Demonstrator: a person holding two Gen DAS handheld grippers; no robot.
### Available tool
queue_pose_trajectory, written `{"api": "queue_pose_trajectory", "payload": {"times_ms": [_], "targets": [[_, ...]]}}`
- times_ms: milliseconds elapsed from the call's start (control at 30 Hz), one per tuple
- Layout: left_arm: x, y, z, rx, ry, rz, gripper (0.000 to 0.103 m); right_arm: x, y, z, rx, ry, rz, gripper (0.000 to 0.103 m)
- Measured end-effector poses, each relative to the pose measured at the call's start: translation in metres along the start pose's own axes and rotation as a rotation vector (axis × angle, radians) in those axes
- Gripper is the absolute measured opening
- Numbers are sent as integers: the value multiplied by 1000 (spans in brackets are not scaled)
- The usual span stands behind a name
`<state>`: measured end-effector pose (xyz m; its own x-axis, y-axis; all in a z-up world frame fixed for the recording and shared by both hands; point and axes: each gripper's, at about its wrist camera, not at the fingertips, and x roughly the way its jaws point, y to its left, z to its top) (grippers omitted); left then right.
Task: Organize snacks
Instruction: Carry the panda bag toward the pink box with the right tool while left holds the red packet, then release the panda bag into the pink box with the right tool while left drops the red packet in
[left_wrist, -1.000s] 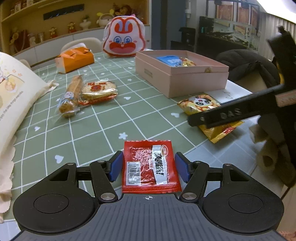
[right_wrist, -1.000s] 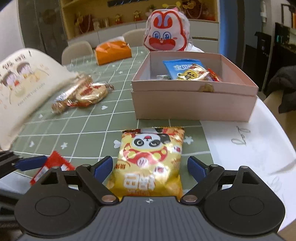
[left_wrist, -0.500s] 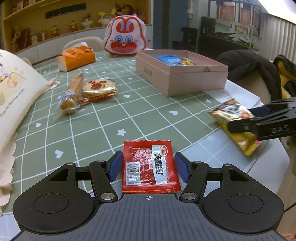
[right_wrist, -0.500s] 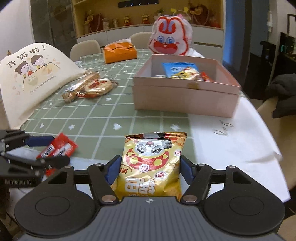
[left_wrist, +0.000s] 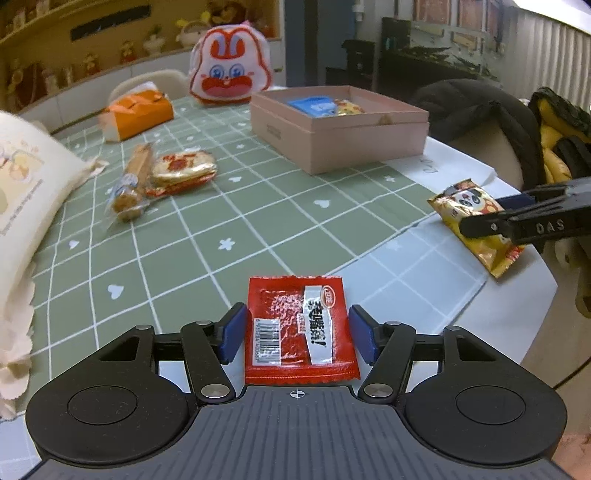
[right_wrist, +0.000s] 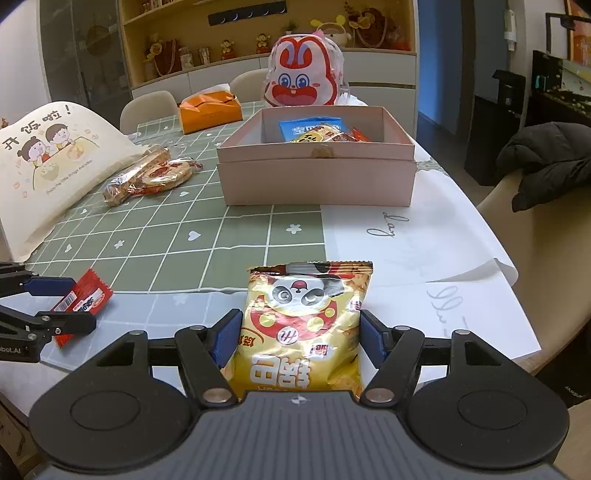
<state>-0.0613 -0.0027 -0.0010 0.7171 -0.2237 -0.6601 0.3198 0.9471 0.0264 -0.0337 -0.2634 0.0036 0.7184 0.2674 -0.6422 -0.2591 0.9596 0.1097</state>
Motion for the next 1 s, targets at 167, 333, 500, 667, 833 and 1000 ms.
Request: {"api": "queue_pose_trajectory", "payload": {"times_ms": [167, 333, 500, 667, 833, 1000], "targets": [[-28, -1, 45, -5, -131, -39, 37, -19, -11, 16, 9, -57, -1, 67], [-46, 2, 139, 13, -317, -63, 37, -69, -24, 99, -9, -223, 26, 67], [2, 8, 219, -82, -318, -180, 39, -62, -27, 186, -48, -268, -3, 67], [78, 29, 250, -270, -245, -266, 45, 3, -38, 239, -7, -156, -13, 67], [182, 50, 236, -441, -62, -347, 50, 95, -50, 256, 19, -4, -18, 75], [173, 77, 219, -496, -114, -376, 53, 128, -57, 243, 61, 60, -42, 75]]}}
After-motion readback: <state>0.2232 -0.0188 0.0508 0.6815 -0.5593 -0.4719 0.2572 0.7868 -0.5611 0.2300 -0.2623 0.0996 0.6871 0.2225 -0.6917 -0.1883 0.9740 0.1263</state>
